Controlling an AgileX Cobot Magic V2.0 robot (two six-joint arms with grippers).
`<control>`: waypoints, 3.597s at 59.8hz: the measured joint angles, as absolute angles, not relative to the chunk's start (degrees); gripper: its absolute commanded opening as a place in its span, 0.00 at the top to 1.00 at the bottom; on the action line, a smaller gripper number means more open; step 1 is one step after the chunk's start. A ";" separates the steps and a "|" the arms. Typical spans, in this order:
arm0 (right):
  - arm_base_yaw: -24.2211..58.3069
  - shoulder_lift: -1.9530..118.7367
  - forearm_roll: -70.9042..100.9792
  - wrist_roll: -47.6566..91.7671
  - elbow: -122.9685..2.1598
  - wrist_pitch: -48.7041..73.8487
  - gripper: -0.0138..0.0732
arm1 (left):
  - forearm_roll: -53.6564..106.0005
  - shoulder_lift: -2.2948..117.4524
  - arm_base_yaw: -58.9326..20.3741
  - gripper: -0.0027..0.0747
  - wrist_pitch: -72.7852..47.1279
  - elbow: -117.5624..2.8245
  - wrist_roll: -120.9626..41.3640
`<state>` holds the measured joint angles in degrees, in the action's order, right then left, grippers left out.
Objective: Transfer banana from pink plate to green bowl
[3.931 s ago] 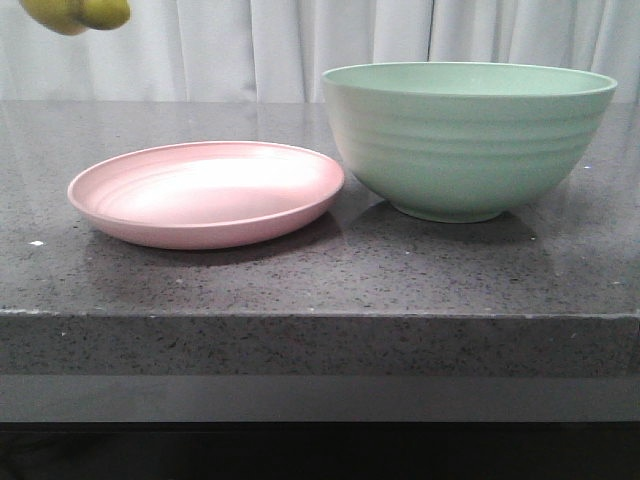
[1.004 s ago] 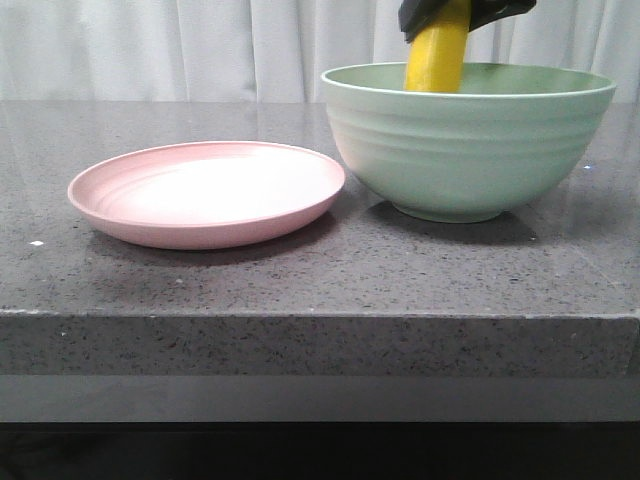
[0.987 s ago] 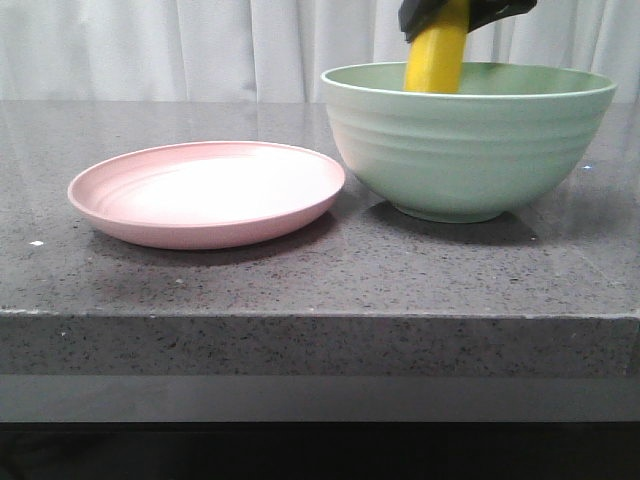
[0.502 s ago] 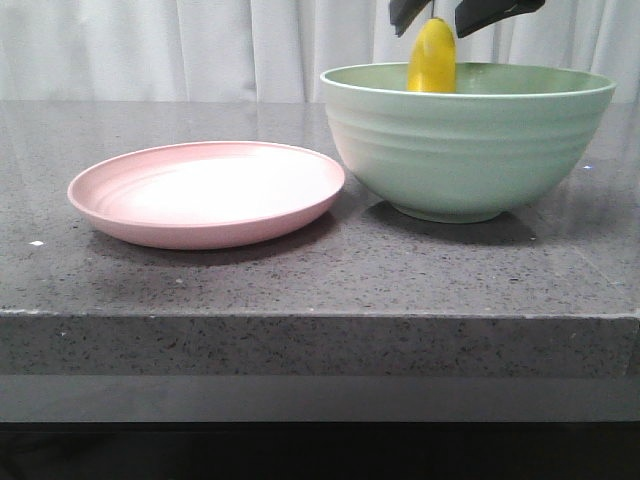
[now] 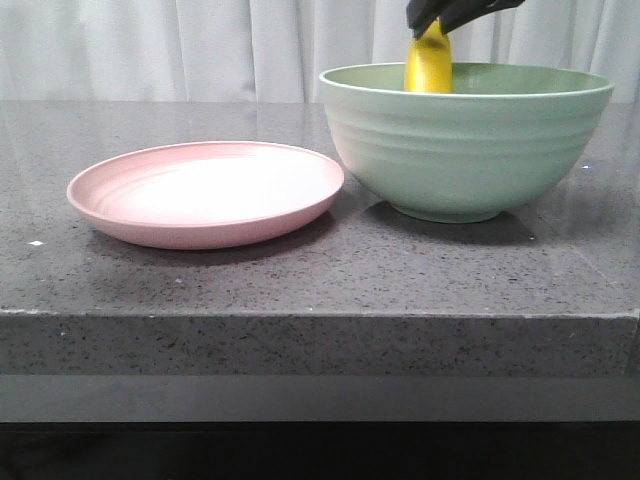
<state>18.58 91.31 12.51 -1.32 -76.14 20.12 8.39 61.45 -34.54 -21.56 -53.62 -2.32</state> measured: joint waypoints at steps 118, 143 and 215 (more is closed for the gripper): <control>8.00 8.01 3.62 0.30 -23.84 17.70 0.91 | 1.81 5.67 -4.91 0.99 -22.82 -23.01 -2.32; 8.00 7.80 3.62 0.30 -23.86 17.52 0.91 | 1.81 5.44 -4.90 0.99 -22.82 -23.01 -2.32; 8.00 7.78 3.62 0.30 -23.86 17.38 0.91 | 1.67 -0.33 -4.60 0.99 -8.34 0.46 -2.32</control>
<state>8.00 7.78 3.62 0.30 -23.86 17.38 1.67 -0.33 -4.60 -8.34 0.46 -2.32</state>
